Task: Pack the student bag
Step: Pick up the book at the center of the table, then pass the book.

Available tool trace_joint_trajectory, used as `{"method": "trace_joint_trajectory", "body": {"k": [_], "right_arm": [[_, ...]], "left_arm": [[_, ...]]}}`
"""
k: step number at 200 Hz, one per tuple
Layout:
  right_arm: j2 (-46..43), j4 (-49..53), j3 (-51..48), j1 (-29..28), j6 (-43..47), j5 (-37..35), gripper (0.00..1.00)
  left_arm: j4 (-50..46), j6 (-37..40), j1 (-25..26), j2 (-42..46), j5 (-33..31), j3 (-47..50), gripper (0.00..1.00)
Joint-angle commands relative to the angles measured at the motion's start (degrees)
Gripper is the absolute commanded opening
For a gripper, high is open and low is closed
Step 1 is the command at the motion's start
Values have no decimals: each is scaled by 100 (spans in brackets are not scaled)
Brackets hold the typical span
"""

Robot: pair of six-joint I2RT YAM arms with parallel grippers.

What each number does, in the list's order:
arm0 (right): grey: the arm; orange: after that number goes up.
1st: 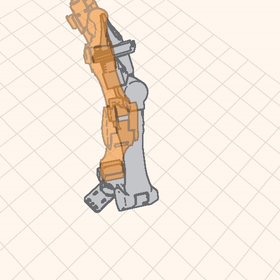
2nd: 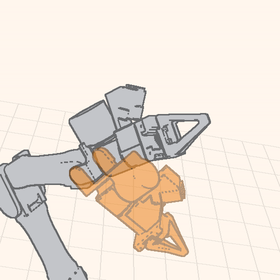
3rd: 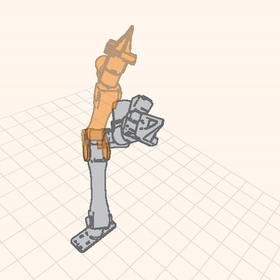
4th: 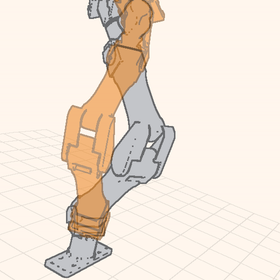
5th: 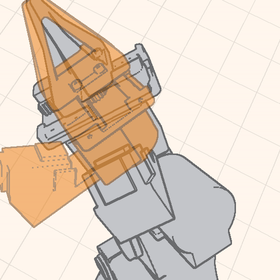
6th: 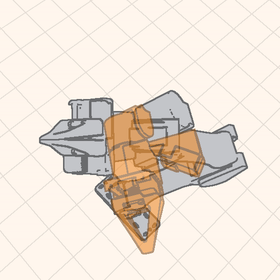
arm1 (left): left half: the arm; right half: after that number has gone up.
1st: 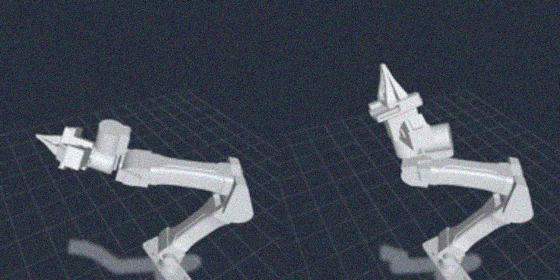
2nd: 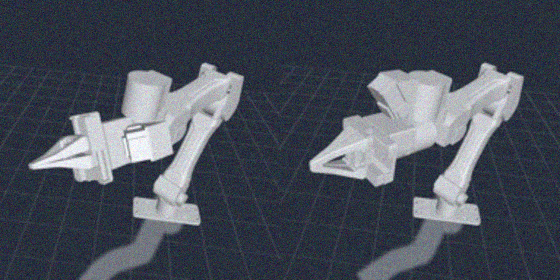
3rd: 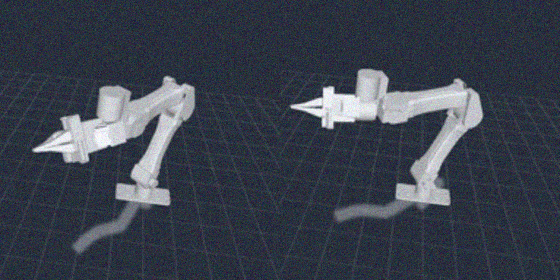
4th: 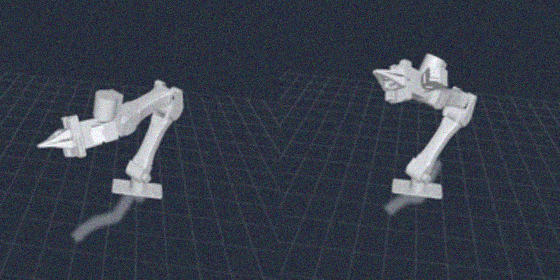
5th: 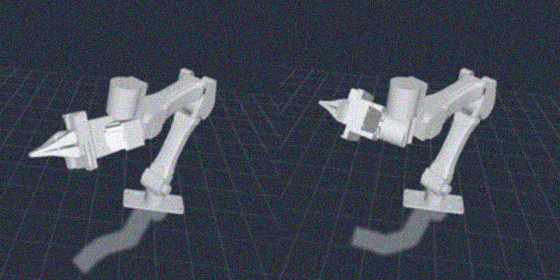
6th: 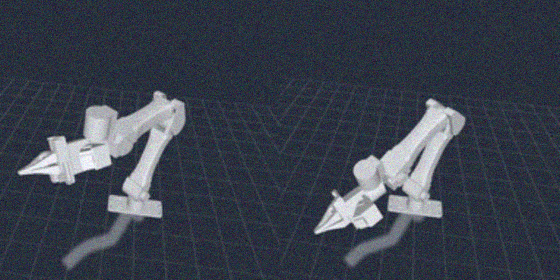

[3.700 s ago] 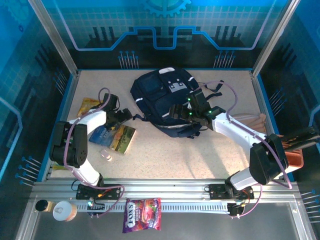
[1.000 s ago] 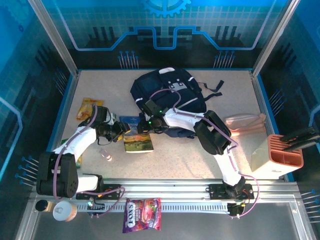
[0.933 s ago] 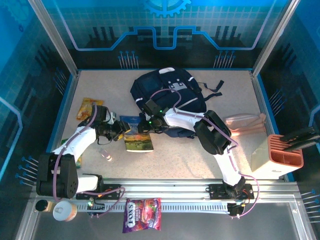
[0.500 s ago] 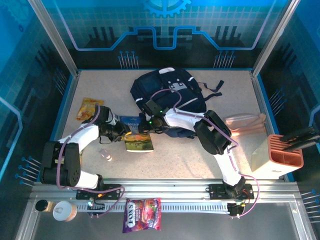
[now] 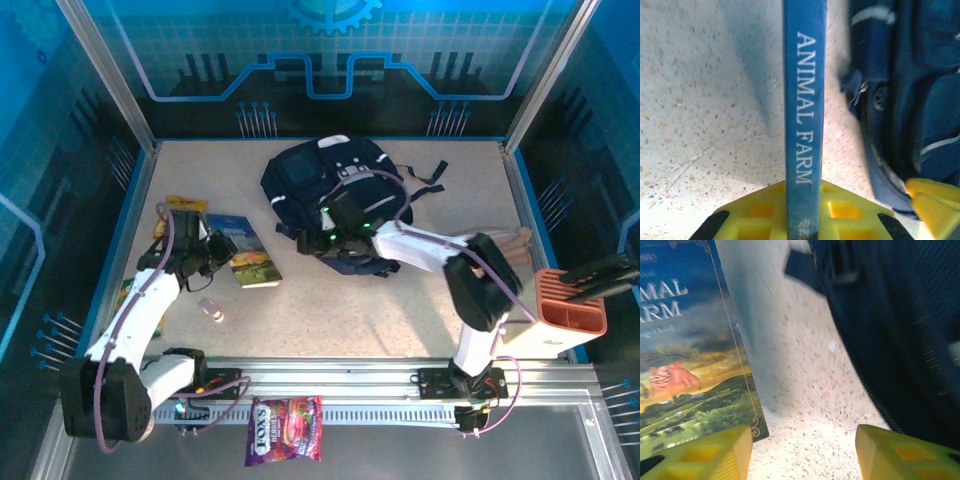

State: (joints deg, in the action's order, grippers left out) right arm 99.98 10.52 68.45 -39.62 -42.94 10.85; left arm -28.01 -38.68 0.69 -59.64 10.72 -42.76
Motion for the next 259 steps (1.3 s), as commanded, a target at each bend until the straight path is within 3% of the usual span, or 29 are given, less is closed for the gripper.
{"method": "trace_joint_trajectory", "body": {"k": [1, 21, 54, 103, 136, 194, 228, 259], "right_arm": [[-638, -731, -470, 282, -281, 68, 64], [-1101, -1024, -917, 573, -713, 184, 73], [-1470, -1170, -1183, 860, -1411, 623, 87], [-1605, -2441, -1628, 916, -2670, 905, 100], [-1463, -3769, -1984, 939, -3540, 785, 100], [-1192, -4255, -1987, 912, -4040, 210, 99], [-860, -4545, -1840, 878, -4166, 163, 91], [-575, -4932, -1603, 868, -4176, 279, 76]], "left_arm": [[344, -326, -41, 305, -125, -350, 0], [1101, -910, -36, 309, 85, -403, 0], [3417, -2639, 157, -256, 428, -111, 0], [5116, -3539, 1037, -1479, 59, -452, 0], [6210, -4164, 1408, -2146, 95, -479, 0], [6707, -4489, 1676, -2430, 34, -380, 0], [6627, -4449, 1724, -2374, 32, -407, 0], [6572, -4438, 1738, -2367, 70, -419, 0]]}}
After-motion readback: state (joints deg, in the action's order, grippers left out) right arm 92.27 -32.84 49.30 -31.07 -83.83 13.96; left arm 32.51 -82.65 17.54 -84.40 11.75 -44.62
